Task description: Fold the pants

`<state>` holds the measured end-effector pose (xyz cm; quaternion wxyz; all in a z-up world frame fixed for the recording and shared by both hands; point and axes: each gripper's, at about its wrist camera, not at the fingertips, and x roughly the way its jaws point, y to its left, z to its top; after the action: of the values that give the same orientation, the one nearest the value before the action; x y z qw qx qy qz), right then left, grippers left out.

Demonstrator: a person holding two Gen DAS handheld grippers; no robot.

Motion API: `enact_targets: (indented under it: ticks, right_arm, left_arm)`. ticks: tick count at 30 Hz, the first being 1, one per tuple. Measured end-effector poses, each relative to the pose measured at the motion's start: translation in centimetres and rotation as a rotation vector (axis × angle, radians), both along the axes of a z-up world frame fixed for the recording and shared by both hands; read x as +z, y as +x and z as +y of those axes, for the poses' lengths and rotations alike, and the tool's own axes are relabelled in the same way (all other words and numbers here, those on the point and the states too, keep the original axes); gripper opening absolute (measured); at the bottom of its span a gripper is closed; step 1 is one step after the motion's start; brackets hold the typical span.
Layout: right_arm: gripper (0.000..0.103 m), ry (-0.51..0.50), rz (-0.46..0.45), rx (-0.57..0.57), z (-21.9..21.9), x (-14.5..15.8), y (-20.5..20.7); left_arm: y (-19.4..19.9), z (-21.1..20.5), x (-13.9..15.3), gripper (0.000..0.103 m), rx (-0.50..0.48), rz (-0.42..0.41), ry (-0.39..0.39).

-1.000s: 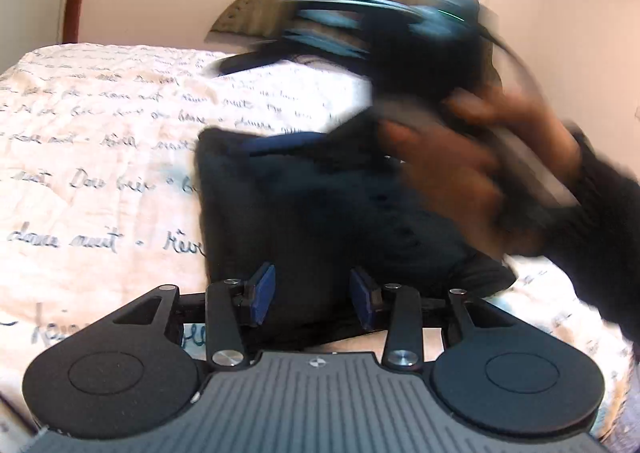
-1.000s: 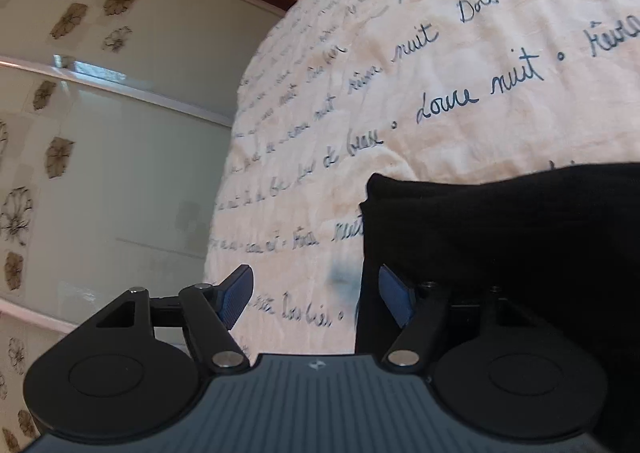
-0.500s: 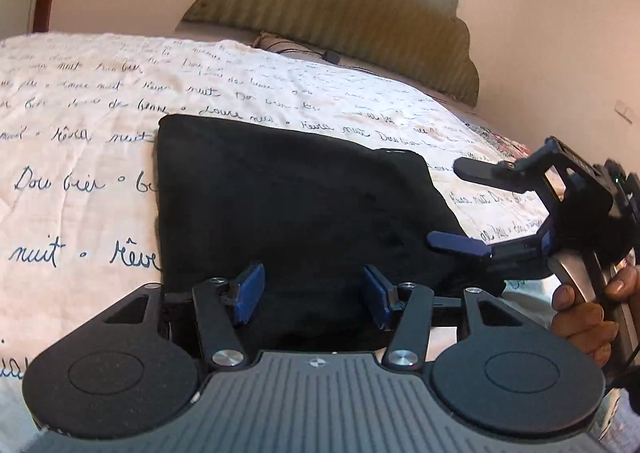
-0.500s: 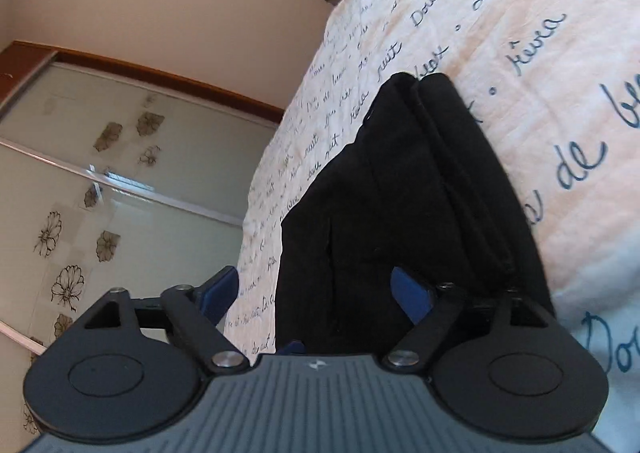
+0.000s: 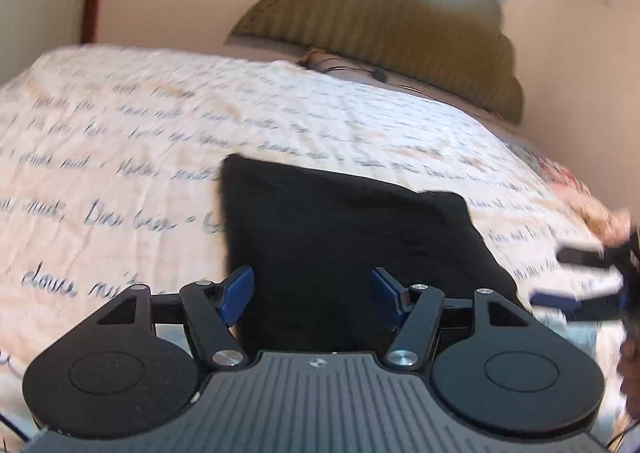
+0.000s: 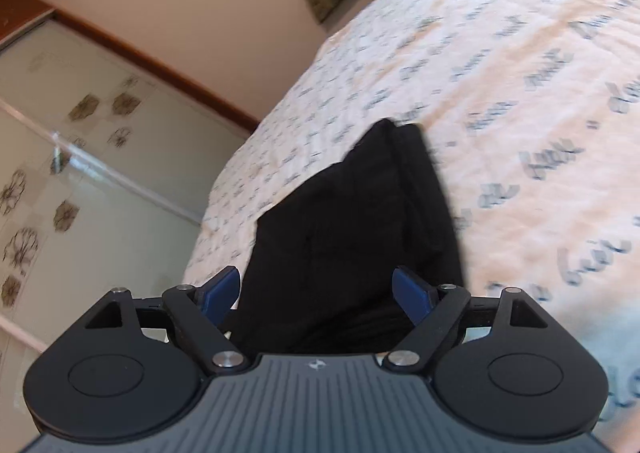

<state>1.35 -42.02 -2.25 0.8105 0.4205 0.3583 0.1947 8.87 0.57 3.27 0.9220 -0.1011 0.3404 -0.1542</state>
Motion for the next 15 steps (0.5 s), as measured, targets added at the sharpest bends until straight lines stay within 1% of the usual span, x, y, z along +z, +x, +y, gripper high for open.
enact_targets:
  ticks: [2, 3, 4, 5, 7, 9, 10, 11, 12, 13, 14, 15]
  right_arm:
    - [0.084, -0.011, 0.049, -0.015, -1.1, -1.1, 0.1]
    - [0.084, 0.0, 0.08, -0.002, -1.5, -1.7, 0.4]
    - [0.083, 0.018, 0.114, 0.012, -1.8, -2.6, 0.9]
    - [0.083, 0.039, 0.129, 0.016, -2.0, -3.1, 1.1]
    - [0.084, 0.082, 0.133, 0.033, -2.1, -3.4, 1.8]
    - [0.084, 0.119, 0.144, 0.069, -1.9, -3.5, 2.7]
    - [0.084, 0.128, 0.145, 0.089, -1.6, -3.6, 3.2]
    - [0.084, 0.116, 0.15, 0.104, -1.3, -3.6, 3.6]
    - [0.083, 0.098, 0.144, 0.119, -0.9, -3.5, 3.9]
    - [0.08, 0.071, 0.135, 0.131, -0.6, -3.4, 4.0]
    - [0.059, 0.026, 0.131, 0.143, -0.2, -3.2, 4.1]
    - [0.034, -0.031, 0.138, 0.158, 0.2, -3.1, 4.1]
  left_arm:
    - [0.5, 2.0, -0.8, 0.068, 0.04, 0.065, -0.08]
    - [1.0, 2.8, -1.3, 0.068, 0.048, 0.116, -0.125]
    - [1.7, 3.7, -2.2, 0.067, 0.053, 0.19, -0.189]
    - [2.1, 4.4, -3.0, 0.067, 0.051, 0.244, -0.251]
    - [2.3, 5.5, -3.6, 0.068, 0.062, 0.267, -0.346]
    - [2.7, 6.1, -3.7, 0.067, 0.06, 0.296, -0.405]
    - [3.0, 6.2, -3.7, 0.064, 0.058, 0.307, -0.426]
    - [3.2, 6.2, -3.8, 0.058, 0.059, 0.316, -0.428]
    - [3.4, 6.1, -3.8, 0.038, 0.066, 0.33, -0.41]
    - [3.5, 5.8, -3.8, 0.031, 0.077, 0.34, -0.372]
    - [3.4, 5.5, -3.7, 0.03, 0.075, 0.33, -0.34]
    - [3.3, 5.1, -3.4, 0.03, 0.07, 0.316, -0.304]
